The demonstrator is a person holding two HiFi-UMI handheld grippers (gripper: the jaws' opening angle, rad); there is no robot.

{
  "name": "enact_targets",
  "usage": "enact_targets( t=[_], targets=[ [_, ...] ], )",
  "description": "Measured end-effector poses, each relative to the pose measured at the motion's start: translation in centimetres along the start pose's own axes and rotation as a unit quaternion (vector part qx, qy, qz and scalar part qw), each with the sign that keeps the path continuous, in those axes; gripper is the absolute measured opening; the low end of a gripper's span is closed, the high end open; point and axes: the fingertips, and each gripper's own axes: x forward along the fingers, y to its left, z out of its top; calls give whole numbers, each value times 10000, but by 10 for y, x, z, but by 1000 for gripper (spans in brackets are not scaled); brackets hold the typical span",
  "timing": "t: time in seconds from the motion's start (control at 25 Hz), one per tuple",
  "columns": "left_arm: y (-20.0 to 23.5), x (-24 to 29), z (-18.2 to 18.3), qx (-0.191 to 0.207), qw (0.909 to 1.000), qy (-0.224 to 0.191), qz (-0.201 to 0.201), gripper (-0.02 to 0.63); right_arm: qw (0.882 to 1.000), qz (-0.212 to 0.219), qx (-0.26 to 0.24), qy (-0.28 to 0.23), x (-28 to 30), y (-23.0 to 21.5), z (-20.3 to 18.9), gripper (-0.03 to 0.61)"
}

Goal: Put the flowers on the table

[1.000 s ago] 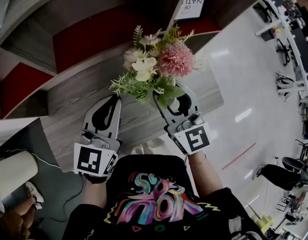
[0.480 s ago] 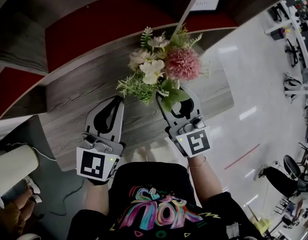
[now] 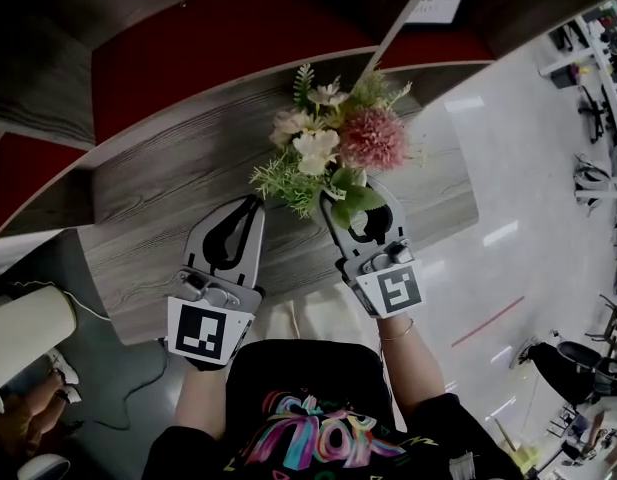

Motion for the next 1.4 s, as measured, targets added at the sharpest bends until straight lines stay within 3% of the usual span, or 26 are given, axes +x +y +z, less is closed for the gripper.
enact_targets(
  t=[0.8,1.4],
  targets=[
    [11,-3,2,32,10000,83,7,35,9995,-231,-77,-183,6,0,-7,229],
    [35,6,3,336,9989,182,-258,35,9976,-325,-605,-34,26,2,-13,243]
  ],
)
